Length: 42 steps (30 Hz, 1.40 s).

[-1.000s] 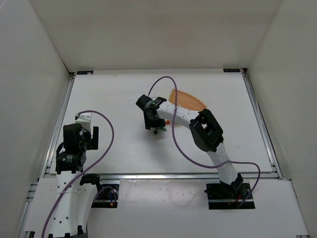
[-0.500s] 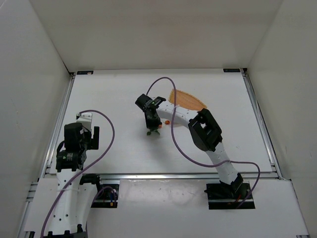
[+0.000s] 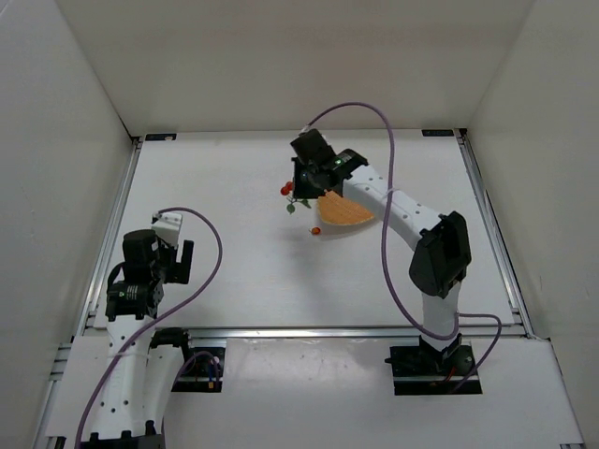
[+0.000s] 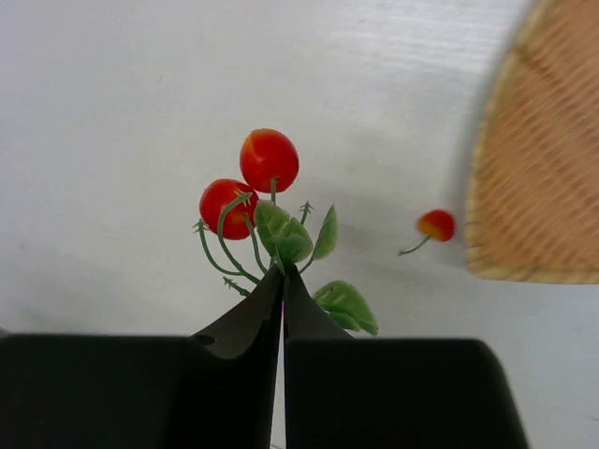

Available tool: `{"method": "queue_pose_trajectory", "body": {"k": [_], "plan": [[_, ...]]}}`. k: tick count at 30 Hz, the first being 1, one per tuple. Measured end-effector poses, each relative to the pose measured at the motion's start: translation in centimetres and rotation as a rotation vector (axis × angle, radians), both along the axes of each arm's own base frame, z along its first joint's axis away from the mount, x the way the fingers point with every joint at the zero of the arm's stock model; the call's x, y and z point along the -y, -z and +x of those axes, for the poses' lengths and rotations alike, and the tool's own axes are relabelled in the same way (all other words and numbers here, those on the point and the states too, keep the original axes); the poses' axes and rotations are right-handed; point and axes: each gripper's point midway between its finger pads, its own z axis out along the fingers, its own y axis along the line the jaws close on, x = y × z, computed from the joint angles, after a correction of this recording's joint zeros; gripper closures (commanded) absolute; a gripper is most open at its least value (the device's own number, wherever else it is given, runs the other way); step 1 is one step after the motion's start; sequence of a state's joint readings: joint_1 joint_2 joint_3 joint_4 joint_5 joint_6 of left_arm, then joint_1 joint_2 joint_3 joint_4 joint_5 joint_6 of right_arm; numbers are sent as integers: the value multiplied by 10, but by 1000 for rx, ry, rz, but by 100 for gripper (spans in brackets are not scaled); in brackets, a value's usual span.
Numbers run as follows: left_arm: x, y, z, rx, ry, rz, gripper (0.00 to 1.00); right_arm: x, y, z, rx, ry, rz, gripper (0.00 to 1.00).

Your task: Place and organize the fake fruits in the fruit bowl

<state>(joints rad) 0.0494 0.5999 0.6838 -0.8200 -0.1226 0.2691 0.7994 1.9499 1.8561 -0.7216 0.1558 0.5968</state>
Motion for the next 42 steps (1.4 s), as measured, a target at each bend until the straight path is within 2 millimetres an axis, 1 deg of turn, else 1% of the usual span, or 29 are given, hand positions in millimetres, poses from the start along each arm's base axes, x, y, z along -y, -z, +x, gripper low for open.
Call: {"method": "queue_pose_trajectory", "body": {"k": [3,5,8,11,12,13,15,16,18,20,23,24,27,28,30,32,36,39,42], "plan": [[6,1,2,-26,63,1,0,34,-3,31,5,96,5,100],[10,0,7,-52,104,3,0,62,3,51,-4,168,-6,100],[15,-10,21,-85,165,4,0,103,16,78,-26,265,-29,100],[22,-28,46,-99,227,-5,0,133,34,99,-61,333,-56,87],[24,-34,54,-98,243,-6,0,139,41,104,-75,345,-62,80],[29,-41,65,-97,267,-6,0,144,50,109,-91,353,-68,68],[44,-52,87,-94,319,-4,0,152,65,113,-123,362,-83,54],[53,-54,96,-97,348,0,0,155,72,112,-140,361,-93,47],[81,-54,111,-114,431,16,0,159,78,110,-162,354,-106,41],[116,-47,117,-144,531,24,0,161,78,110,-163,349,-107,41],[165,-33,118,-199,667,37,0,164,76,109,-158,342,-107,41],[181,-29,118,-215,706,41,0,166,76,104,-163,342,-111,41],[222,-16,119,-252,797,49,5,177,74,85,-177,348,-117,41],[235,-10,119,-269,821,48,7,181,72,76,-179,353,-118,41],[257,1,121,-298,856,48,7,193,65,64,-178,371,-111,41],[280,16,127,-332,877,45,8,206,56,54,-165,401,-91,41],[312,48,138,-392,893,36,11,231,45,41,-147,452,-74,42],[329,65,145,-424,893,24,14,241,50,33,-154,473,-80,44],[342,71,152,-424,896,6,21,249,60,24,-181,485,-94,44]]}}
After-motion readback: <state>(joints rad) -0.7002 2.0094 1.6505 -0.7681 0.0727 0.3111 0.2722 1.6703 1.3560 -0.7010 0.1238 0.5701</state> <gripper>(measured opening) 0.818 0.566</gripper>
